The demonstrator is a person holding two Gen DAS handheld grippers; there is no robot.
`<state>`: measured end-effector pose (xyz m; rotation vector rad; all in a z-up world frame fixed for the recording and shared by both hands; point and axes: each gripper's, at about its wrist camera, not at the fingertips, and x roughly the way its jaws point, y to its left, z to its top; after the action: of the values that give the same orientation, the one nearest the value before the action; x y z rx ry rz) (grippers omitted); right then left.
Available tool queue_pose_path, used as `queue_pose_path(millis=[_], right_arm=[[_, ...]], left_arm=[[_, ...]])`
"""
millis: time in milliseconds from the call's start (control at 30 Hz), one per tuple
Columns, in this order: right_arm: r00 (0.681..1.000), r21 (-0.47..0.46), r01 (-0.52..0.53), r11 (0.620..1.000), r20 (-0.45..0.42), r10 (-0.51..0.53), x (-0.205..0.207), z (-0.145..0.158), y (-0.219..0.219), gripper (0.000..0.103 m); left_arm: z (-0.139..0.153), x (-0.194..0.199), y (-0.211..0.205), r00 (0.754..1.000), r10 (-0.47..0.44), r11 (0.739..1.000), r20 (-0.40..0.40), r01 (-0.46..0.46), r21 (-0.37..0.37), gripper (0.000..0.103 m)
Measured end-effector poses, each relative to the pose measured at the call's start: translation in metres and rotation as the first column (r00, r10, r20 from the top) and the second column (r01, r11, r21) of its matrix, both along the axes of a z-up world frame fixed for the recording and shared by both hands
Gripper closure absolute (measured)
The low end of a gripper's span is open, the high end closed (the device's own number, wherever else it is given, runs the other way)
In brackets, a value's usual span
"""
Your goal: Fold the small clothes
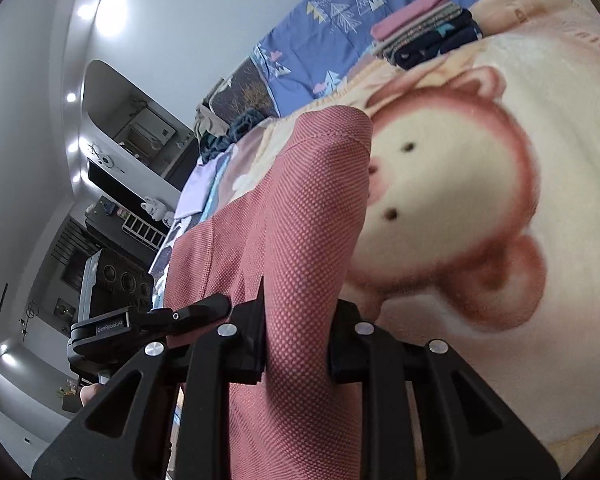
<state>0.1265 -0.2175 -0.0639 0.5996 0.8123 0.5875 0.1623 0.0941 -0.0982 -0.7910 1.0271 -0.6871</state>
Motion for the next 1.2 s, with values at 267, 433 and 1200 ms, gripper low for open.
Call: queue_pose_path(millis=[267, 433, 1200], right_arm=[[0.996, -0.003, 0.077, 0.997, 0.033, -0.077, -0.006, 0.008, -0.046, 0.08], [0.988, -0.001, 0.152, 0.988, 0.023, -0.152, 0.0, 0.001, -0.096, 0.08], [0.924, 0.034, 0.381, 0.924, -0.027, -0.38, 0.238, 0.05, -0.318, 0.081]], left_arm=[[0.014, 0.012, -0.053, 0.997, -0.071, 0.997, 0.014, 0.071, -0.009, 0.083], [0.008, 0.035, -0.1, 0.993, -0.12, 0.992, -0.008, 0.119, -0.035, 0.083], [0.058, 0.295, -0.342, 0.957, -0.277, 0.96, 0.082, 0.28, -0.026, 0.083]])
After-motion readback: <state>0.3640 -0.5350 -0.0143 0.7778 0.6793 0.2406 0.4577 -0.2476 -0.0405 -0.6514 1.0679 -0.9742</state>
